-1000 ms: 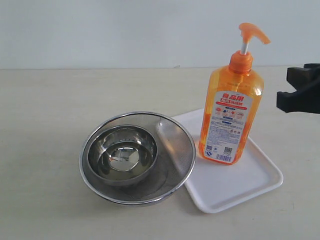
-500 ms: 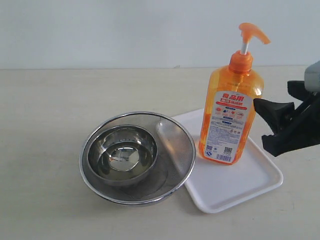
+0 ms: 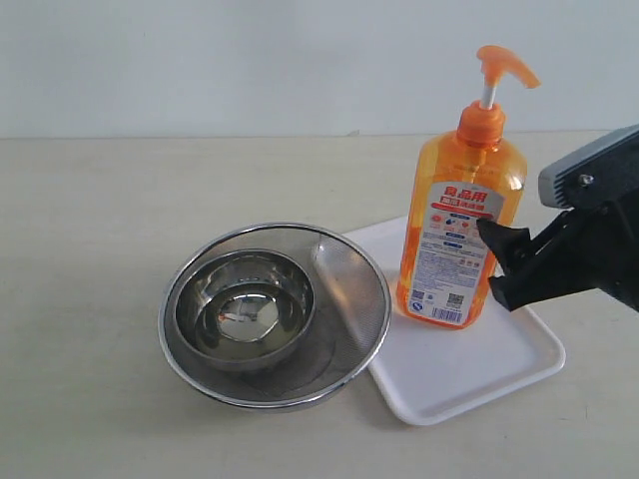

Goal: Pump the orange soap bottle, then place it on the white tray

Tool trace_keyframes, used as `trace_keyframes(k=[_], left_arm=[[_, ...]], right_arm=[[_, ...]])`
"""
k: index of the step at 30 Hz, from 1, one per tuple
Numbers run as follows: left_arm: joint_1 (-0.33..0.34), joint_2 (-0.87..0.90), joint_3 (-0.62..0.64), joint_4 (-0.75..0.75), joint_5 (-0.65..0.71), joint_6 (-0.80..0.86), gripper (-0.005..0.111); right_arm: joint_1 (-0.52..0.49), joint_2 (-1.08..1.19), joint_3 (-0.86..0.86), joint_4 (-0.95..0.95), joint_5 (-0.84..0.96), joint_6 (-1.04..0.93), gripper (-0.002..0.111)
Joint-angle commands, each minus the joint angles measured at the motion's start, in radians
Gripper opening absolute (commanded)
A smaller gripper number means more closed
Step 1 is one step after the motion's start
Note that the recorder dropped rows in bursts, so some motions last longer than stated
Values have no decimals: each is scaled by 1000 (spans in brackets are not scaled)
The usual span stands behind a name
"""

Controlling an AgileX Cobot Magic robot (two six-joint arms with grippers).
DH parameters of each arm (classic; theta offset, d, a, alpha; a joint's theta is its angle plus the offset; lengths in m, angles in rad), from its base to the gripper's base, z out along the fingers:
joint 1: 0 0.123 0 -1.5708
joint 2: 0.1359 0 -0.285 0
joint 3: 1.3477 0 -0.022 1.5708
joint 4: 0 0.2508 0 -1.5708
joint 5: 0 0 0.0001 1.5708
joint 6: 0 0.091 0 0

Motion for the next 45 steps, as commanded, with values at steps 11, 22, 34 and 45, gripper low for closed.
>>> trace_keyframes(k=[11,22,34,45], left_arm=[[3,-3,3,-4,-11,3,5],[3,-3,3,-4,-11,3,5],[3,-3,3,-4,-11,3,5],[3,-3,3,-4,-11,3,5]], right_arm=[[0,125,-22,50,-183,-6,78],[0,146,-50,-183,-116,202,50],[0,135,-50,-229,-94,229,18],[0,132,-50,-91,-118,162,26]])
